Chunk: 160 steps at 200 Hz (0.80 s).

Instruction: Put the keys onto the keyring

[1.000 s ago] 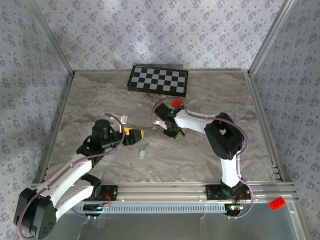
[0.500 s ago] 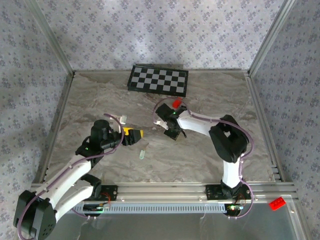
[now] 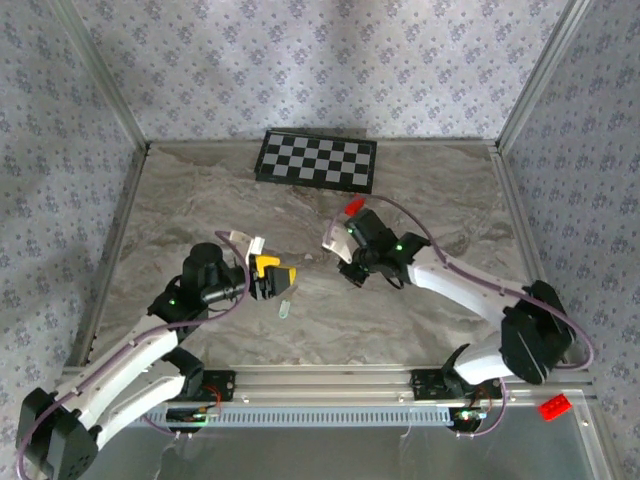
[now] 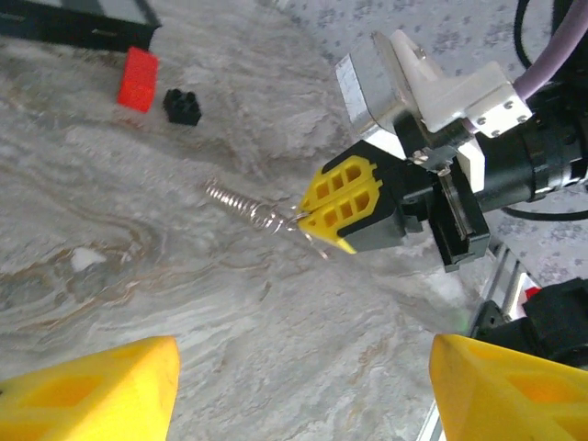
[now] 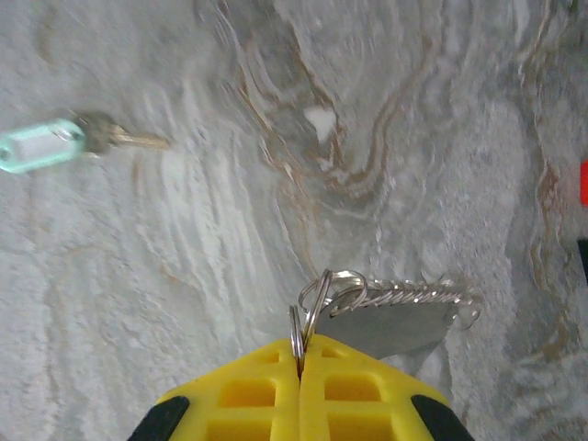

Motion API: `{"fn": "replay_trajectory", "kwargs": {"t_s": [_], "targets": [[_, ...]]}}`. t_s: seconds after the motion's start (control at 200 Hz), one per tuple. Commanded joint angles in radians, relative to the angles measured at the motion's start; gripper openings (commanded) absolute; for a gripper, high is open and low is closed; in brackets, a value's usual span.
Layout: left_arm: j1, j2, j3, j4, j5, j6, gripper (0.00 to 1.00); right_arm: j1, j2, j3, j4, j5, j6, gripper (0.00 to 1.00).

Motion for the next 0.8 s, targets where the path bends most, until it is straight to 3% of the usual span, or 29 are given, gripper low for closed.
{"fn": "replay_trajectory", "kwargs": {"t_s": [0.0,0.345,0.52,0.795], "targets": [[-0.014,-0.014,0.062,0.011,0.004,0.023,0.70,-0.014,-0.110,-0.067,0.122,-0.154,-0.011,0.00],[-0.127,0.008,0.100,0.086,0.006,0.050,0.61,-0.067,-0.327,-0.239,0.325,-0.351,0.067,0.00],[-0.211,0.029,0.111,0.131,0.016,0.098,0.52,-0.077,-0.437,-0.342,0.487,-0.486,0.122,0.00],[-0.249,0.020,0.121,0.166,0.028,0.120,0.37,-0.073,-0.543,-0.436,0.703,-0.643,0.235,0.00]]}}
